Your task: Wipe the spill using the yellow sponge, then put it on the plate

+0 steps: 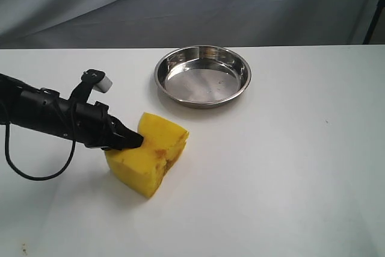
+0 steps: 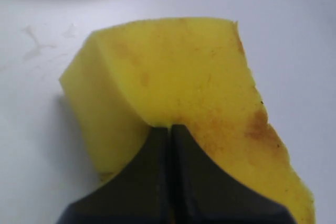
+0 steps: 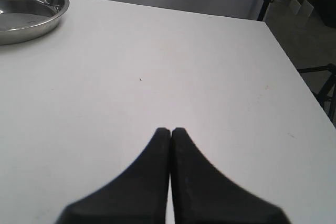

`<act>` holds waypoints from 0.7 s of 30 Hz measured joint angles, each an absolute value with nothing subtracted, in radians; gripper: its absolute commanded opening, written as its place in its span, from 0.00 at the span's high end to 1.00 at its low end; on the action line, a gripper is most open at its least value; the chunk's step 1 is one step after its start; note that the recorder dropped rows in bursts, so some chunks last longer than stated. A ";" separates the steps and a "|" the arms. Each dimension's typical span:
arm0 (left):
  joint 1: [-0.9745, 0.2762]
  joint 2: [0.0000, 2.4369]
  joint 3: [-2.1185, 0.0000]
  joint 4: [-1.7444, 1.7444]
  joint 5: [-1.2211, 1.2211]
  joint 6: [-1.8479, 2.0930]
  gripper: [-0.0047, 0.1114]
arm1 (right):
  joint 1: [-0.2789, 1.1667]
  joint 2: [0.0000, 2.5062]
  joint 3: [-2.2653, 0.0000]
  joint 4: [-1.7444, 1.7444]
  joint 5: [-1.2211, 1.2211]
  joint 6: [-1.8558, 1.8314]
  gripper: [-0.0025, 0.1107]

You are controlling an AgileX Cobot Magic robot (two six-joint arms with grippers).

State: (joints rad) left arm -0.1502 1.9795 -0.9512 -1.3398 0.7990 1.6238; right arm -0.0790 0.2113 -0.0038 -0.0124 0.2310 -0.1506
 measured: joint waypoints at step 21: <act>-0.304 2.006 -0.951 -1.420 0.815 1.797 0.96 | -0.079 0.211 -0.004 -0.012 0.231 -0.151 0.98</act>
